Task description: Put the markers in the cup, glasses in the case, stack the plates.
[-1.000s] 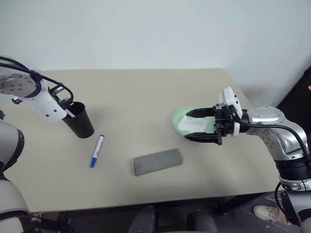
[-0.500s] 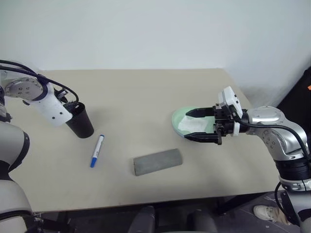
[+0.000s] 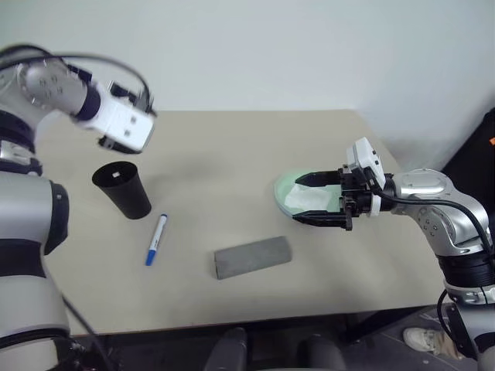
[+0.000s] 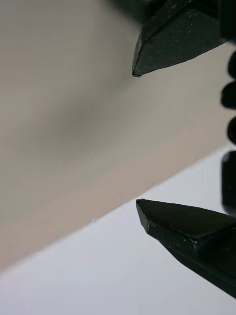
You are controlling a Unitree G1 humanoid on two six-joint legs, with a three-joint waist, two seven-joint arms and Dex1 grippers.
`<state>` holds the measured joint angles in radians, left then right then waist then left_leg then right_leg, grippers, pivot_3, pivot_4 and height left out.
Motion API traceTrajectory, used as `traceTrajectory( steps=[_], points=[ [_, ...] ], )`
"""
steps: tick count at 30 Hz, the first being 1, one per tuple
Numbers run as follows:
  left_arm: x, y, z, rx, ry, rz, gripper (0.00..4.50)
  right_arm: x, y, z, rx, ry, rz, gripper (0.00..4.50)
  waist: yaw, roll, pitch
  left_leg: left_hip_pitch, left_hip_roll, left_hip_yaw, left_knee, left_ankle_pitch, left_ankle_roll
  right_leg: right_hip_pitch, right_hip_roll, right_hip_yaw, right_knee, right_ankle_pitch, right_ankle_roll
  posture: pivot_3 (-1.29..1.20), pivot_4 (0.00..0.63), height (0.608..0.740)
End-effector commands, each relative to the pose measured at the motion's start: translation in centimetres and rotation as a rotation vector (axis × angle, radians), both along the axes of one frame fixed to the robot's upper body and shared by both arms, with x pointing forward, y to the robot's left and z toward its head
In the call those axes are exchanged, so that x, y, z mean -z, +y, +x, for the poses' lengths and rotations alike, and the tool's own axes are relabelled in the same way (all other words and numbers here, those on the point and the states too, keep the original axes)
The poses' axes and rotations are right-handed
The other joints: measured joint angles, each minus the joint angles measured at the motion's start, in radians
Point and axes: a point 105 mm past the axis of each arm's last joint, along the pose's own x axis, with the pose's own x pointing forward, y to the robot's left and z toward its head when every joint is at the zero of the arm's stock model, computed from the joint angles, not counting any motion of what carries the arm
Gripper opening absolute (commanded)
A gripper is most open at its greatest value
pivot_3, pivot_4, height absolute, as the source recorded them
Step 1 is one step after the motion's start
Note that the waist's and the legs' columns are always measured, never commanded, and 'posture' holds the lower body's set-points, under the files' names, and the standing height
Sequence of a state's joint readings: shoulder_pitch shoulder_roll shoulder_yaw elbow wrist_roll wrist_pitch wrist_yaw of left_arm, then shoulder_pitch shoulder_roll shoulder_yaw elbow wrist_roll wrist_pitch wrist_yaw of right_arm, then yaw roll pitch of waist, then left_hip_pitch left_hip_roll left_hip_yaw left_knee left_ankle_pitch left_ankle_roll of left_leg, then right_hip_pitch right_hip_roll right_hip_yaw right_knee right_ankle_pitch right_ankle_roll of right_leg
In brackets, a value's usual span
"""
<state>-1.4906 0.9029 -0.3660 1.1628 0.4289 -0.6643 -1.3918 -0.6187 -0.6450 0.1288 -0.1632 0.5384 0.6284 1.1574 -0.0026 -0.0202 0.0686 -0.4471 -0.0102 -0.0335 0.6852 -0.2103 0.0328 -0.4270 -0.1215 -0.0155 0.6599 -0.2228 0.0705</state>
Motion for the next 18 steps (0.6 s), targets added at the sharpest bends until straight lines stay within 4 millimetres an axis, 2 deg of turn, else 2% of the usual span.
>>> traceTrajectory(
  steps=[1,6,11,14,18],
  points=[
    [-0.3,-0.5,-1.4,-0.124,0.127,-0.192,4.21,-1.3,-0.2,0.0,0.002,-0.053,0.001,4.5,-0.018,0.003,-0.001,0.001,0.0,0.001,0.0,-0.001,0.0,0.0,0.0,0.001,0.001,0.0,0.0,0.0,0.0,0.704],
    [1.4,-1.4,-3.1,-0.311,0.243,-0.399,4.21,-1.3,-0.1,0.1,-0.003,-0.048,-0.006,4.5,-0.046,0.003,-0.001,0.001,0.002,-0.002,0.0,0.0,0.0,0.0,0.004,0.002,0.002,0.003,-0.004,0.0,0.0,0.704],
    [4.2,-1.6,-3.2,-0.631,0.313,-0.647,4.21,-1.3,0.2,0.3,-0.017,-0.046,-0.012,4.5,-0.045,0.004,0.0,0.004,0.001,-0.002,-0.001,0.0,0.001,0.003,0.005,0.002,0.001,0.0,0.001,0.0,0.0,0.704],
    [4.9,-2.7,-3.8,-0.715,0.395,-0.752,4.21,-1.3,0.3,0.3,-0.02,-0.046,-0.009,4.5,-0.041,0.003,0.0,0.004,0.001,-0.003,0.0,0.0,0.001,0.004,0.005,0.002,0.001,0.0,0.001,0.0,0.0,0.704],
    [5.4,-2.9,-3.0,-0.849,0.364,-0.881,4.21,-1.3,0.5,0.4,-0.018,-0.044,-0.003,4.5,-0.041,0.003,0.0,0.005,0.0,-0.005,0.0,0.0,0.001,0.005,0.005,0.002,0.0,0.0,0.001,0.0,0.0,0.704]
  ],
)
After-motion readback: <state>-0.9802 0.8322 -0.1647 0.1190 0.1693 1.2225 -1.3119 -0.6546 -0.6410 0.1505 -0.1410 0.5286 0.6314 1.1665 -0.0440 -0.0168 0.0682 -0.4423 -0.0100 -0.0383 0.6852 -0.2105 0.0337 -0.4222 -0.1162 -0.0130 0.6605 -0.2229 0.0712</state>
